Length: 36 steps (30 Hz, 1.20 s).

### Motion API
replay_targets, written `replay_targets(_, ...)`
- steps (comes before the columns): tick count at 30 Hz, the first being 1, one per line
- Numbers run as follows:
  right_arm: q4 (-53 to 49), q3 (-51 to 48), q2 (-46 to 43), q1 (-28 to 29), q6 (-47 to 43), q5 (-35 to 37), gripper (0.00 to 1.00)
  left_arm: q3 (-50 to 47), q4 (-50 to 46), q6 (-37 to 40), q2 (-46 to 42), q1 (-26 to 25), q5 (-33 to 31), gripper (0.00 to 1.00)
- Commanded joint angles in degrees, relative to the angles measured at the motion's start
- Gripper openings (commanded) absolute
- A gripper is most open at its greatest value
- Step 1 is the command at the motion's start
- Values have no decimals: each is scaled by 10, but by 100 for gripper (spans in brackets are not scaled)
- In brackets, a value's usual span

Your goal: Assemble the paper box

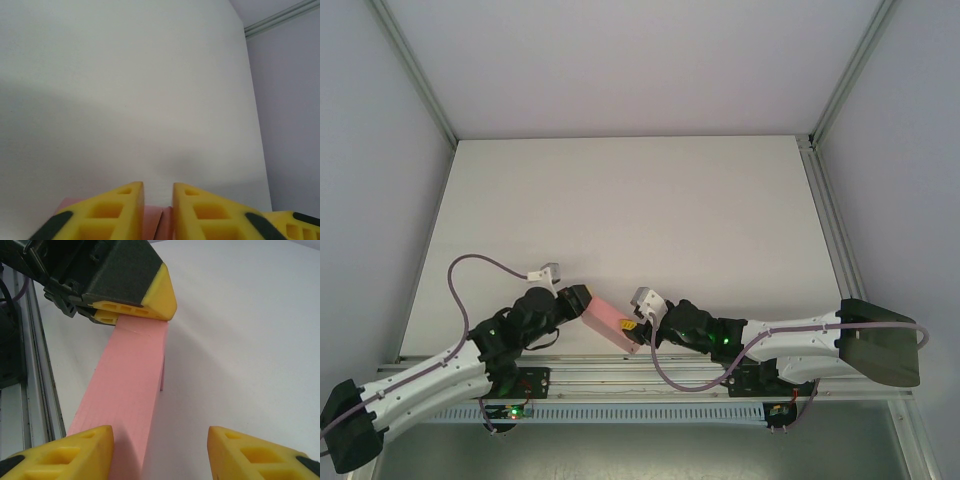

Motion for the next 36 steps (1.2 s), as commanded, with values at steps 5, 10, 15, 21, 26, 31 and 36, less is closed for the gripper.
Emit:
replay_targets(5, -173, -29, 30, 1, -31, 32, 52, -7, -221, 56, 100, -16, 43, 24)
replay_targets(10, -193, -20, 13, -3, -31, 33, 52, 68, -252, 66, 105, -17, 18, 42)
replay_targets(15, -208, 11, -14, -22, -5, 34, 55, 164, -332, 36, 114, -16, -67, 79)
replay_targets(21, -248, 90, -60, -48, 0, 15, 66, 300, -395, 69, 165, -7, -149, 100)
replay_targets(26, -291, 170, -68, -73, 10, -16, 82, 406, -447, 94, 225, 19, -185, 100)
replay_targets(31, -355, 262, 5, -90, 28, -83, 98, 437, -424, 147, 304, 121, -141, 100)
replay_targets(36, -528, 388, 139, -82, 17, -143, 98, 437, -353, 177, 360, 192, -139, 100)
